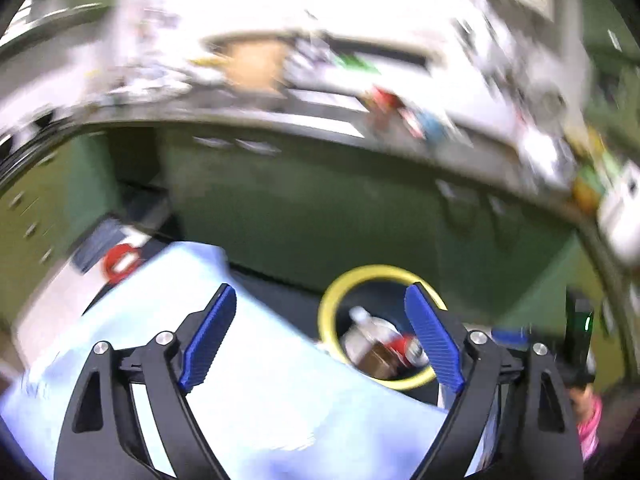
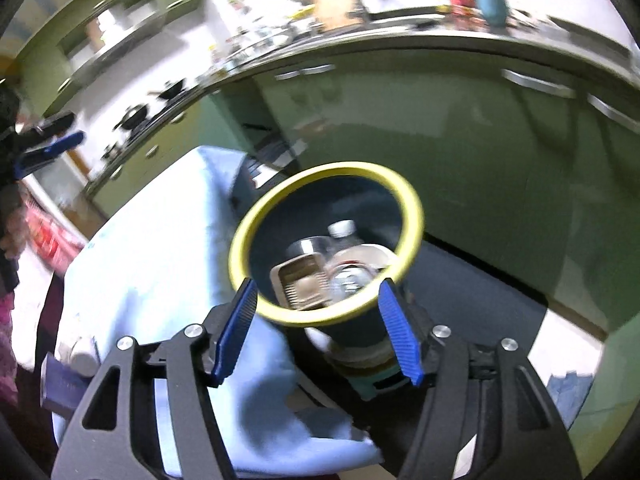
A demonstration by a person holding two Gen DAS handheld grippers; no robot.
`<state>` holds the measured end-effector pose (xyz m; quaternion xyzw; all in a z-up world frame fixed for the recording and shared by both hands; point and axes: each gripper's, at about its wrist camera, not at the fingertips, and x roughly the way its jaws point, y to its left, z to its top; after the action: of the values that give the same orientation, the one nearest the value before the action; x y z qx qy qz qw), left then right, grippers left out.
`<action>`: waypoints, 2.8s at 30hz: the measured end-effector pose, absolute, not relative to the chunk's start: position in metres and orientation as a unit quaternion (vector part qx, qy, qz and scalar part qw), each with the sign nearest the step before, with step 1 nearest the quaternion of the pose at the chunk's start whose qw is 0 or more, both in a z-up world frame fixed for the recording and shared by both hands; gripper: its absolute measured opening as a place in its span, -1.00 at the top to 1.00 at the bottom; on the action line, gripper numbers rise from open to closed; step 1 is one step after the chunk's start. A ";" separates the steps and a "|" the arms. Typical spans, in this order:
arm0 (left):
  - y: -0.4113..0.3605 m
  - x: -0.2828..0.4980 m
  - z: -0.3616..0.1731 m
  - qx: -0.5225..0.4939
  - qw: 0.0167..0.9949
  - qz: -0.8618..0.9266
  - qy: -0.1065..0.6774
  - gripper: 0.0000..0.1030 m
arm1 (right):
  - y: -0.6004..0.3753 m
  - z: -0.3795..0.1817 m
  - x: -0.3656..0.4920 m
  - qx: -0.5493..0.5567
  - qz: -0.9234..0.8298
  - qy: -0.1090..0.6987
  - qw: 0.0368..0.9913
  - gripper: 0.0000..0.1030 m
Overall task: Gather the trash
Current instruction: 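Move the right gripper to the purple box and grasp it, then carry the purple box over the bin and open the right gripper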
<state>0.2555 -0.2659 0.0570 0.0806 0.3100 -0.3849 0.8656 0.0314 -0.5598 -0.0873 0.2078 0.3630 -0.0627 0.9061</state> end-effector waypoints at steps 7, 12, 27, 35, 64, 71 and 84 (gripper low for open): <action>-0.067 0.220 0.050 -0.015 0.958 -0.174 0.227 -0.82 | -0.475 -0.070 0.053 0.151 0.031 0.367 0.918 -0.23; 0.050 0.202 0.010 -0.073 0.980 0.009 0.187 -0.87 | -0.403 -0.060 0.058 0.110 0.117 0.375 0.913 -0.23; 0.103 0.210 -0.064 -0.076 0.970 0.138 0.187 -0.87 | -0.249 -0.027 -0.005 0.006 0.284 0.318 0.905 -0.30; 0.089 0.196 -0.079 -0.072 0.969 0.117 0.204 -0.87 | -0.211 -0.042 -0.002 -0.022 0.248 0.325 0.912 -0.52; 0.085 0.200 -0.081 -0.070 0.968 0.107 0.218 -0.87 | -0.210 -0.086 0.017 0.006 0.225 0.357 0.907 0.00; 0.082 0.200 -0.083 -0.064 0.968 0.105 0.221 -0.87 | -0.238 -0.064 0.005 0.015 0.214 0.336 0.917 0.00; 0.078 0.205 -0.086 -0.052 0.967 0.103 0.229 -0.87 | -0.380 0.001 0.022 0.101 0.097 0.281 0.949 0.00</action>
<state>0.2051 0.0778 -0.0864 -0.0523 0.2288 0.1028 0.9666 0.0215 -0.3801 0.0009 0.1013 0.2814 0.0966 0.9493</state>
